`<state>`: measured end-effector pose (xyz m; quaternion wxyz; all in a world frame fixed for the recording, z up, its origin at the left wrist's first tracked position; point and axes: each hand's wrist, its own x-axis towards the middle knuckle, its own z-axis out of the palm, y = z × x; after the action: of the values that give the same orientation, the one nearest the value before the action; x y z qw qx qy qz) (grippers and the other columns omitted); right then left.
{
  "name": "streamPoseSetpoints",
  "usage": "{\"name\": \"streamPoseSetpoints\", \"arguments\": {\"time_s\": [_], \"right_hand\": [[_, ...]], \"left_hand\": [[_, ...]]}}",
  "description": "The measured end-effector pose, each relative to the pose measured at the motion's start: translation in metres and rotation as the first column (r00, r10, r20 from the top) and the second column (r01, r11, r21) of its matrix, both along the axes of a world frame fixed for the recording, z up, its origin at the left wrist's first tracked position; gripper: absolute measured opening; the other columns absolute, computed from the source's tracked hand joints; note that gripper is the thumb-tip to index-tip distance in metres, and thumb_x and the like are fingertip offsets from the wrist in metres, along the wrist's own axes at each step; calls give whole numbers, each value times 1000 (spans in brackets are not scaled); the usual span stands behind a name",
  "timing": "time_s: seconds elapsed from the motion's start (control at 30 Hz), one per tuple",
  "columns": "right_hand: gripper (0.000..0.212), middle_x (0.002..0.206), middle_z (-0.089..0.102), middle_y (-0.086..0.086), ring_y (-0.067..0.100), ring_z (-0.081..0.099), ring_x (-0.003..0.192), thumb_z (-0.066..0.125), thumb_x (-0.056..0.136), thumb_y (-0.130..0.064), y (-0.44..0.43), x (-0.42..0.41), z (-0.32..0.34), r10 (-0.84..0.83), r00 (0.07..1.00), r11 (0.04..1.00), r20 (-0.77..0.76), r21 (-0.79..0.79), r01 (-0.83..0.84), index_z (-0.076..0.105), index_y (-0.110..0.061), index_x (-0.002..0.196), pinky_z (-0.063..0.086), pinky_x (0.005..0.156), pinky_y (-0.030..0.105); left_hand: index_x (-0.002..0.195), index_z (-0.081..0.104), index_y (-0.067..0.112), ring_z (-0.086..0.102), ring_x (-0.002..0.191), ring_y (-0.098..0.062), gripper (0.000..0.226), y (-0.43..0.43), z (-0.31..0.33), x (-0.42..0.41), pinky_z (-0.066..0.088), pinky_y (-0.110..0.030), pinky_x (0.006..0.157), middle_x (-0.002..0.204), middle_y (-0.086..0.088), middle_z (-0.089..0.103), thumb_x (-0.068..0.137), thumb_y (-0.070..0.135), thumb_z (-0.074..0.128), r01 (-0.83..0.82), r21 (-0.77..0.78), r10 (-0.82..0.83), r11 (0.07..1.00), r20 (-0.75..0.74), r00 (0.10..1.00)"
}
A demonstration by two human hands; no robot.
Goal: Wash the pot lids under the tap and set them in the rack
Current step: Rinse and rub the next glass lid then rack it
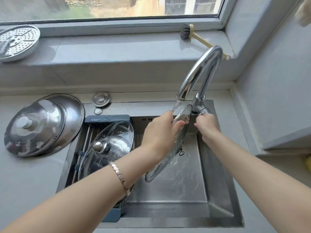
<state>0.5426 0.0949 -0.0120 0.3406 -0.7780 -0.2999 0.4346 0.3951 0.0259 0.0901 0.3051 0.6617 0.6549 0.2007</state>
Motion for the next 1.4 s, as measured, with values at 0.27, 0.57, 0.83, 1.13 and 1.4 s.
{"name": "streamPoseSetpoints", "arguments": {"time_s": [0.27,0.57,0.83,1.13,1.4], "right_hand": [[47,143,43,7,18,45,125,46,93,-15,-50,-2,17,477,879,875,12,-104,-474,40,-7,139,33,104,28],[14,87,58,0,17,55,85,41,97,-24,-126,-46,20,642,764,759,-59,-85,-645,53,-18,97,46,82,34],[35,65,50,6,18,48,65,31,93,-9,-139,-64,37,464,875,886,-139,95,-454,42,-12,61,39,66,30],[43,45,41,-8,15,39,55,29,92,1,-144,-70,53,289,816,951,-501,246,-186,33,-14,51,36,60,23],[39,54,36,-1,14,39,55,27,94,0,-144,-70,68,312,821,939,-478,290,-187,30,-15,58,35,57,23]], "left_hand": [[70,47,9,64,67,-34,38,-4,-1,-28,53,-51,67,68,-12,66,88,41,56,-146,-25,148,989,145,978],[69,48,7,64,51,-29,34,-18,25,-42,54,-43,55,59,-12,67,88,32,61,-187,-66,198,980,267,943],[68,45,10,66,56,-34,33,-40,35,-61,52,-41,53,61,-14,67,89,30,60,-247,-28,242,969,319,916],[83,59,13,65,78,-23,53,-49,51,-99,50,-35,73,88,-12,70,96,51,24,-190,-70,202,979,399,894],[93,61,20,64,85,-18,52,-82,13,-141,49,-43,88,95,-5,68,99,48,17,-274,-307,375,911,343,861]]}}
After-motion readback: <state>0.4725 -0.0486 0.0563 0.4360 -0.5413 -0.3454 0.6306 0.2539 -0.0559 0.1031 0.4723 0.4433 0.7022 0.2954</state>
